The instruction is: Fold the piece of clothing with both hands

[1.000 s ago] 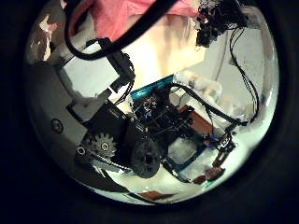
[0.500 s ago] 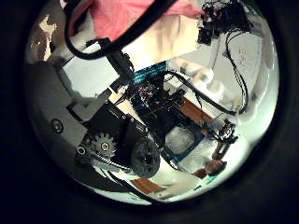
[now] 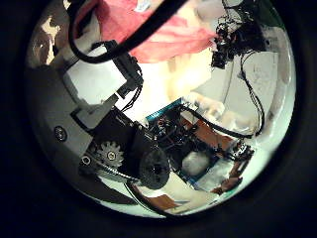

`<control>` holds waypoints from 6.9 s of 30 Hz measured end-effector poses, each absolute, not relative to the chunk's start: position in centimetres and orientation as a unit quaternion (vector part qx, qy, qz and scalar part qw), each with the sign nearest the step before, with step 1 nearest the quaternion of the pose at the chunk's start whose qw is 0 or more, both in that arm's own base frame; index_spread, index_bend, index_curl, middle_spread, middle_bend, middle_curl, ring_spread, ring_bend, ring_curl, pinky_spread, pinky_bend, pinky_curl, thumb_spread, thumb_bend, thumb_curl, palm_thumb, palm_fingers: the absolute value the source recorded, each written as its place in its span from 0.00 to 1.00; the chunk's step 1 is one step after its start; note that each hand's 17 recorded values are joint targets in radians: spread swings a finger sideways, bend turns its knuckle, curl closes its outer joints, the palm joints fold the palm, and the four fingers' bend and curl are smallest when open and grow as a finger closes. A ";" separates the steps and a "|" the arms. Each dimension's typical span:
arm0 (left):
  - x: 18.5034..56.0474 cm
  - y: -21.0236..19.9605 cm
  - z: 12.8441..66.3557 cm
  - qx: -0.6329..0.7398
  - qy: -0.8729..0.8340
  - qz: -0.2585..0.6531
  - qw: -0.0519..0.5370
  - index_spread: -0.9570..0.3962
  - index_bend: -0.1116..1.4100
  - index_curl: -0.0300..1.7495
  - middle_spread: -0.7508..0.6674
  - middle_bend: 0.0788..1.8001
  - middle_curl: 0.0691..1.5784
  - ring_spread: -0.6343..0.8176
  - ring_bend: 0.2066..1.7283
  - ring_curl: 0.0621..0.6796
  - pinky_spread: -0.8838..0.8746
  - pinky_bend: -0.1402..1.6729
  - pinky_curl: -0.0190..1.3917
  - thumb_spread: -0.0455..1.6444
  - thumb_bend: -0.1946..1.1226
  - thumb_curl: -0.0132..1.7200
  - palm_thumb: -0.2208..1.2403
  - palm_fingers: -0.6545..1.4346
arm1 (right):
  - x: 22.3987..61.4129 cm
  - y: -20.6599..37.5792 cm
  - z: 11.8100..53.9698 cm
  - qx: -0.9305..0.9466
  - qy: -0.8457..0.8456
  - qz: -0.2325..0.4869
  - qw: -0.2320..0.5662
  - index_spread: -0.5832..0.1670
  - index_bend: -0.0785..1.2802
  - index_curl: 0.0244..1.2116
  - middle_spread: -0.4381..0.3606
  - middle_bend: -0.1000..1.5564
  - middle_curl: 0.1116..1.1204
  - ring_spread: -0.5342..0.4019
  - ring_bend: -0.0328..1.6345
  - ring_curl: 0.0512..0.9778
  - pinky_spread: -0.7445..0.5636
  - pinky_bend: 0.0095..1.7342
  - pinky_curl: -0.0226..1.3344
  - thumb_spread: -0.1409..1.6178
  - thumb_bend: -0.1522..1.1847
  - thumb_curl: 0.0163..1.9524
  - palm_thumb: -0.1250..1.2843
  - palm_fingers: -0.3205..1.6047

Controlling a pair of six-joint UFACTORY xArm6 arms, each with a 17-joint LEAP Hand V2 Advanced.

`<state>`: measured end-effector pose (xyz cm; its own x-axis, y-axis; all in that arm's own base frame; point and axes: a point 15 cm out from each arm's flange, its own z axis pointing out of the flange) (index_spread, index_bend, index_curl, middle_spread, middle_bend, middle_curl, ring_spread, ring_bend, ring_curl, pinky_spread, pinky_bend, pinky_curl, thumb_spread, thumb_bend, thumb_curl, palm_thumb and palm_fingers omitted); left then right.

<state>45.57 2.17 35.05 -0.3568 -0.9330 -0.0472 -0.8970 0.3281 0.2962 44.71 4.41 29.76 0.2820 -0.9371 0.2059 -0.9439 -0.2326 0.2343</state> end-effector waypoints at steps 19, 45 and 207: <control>58.5 3.9 23.1 0.539 -0.832 -0.124 -0.035 0.12 0.28 0.68 0.19 0.63 0.49 0.14 0.79 0.73 0.19 0.79 0.45 0.53 0.12 0.45 0.71 0.86 | 57.9 4.7 17.8 0.775 -0.618 0.032 0.126 0.34 0.68 0.74 0.33 0.75 0.64 0.31 0.79 0.58 0.27 0.67 0.48 0.72 0.09 0.21 0.72 0.75; 58.3 6.2 35.0 0.599 -0.795 0.006 -0.091 0.68 0.16 0.34 0.72 0.08 0.22 0.66 0.32 0.30 0.70 0.40 0.27 0.56 0.12 0.22 0.35 0.24 | 57.0 -1.8 31.3 0.745 -0.660 0.083 0.044 0.34 0.21 0.36 0.51 0.29 0.28 0.67 0.36 0.24 0.79 0.35 0.25 0.77 0.10 0.14 0.55 0.17; 39.6 19.1 30.4 0.687 -0.727 0.007 0.002 0.75 0.17 0.15 0.75 0.06 0.15 0.80 0.18 0.27 0.79 0.24 0.24 0.56 0.12 0.19 0.37 0.29 | 50.8 41.1 24.6 0.936 -0.324 -0.001 -0.134 0.23 0.40 0.45 0.34 0.51 0.42 0.31 0.62 0.46 0.37 0.58 0.38 0.72 0.09 0.25 0.64 0.19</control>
<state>39.63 19.13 30.39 -0.0562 -0.9983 0.0129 -0.9984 0.0561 -0.0072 50.84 41.09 24.60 0.7895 -0.6074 -0.0884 -0.6077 -0.7533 -0.2513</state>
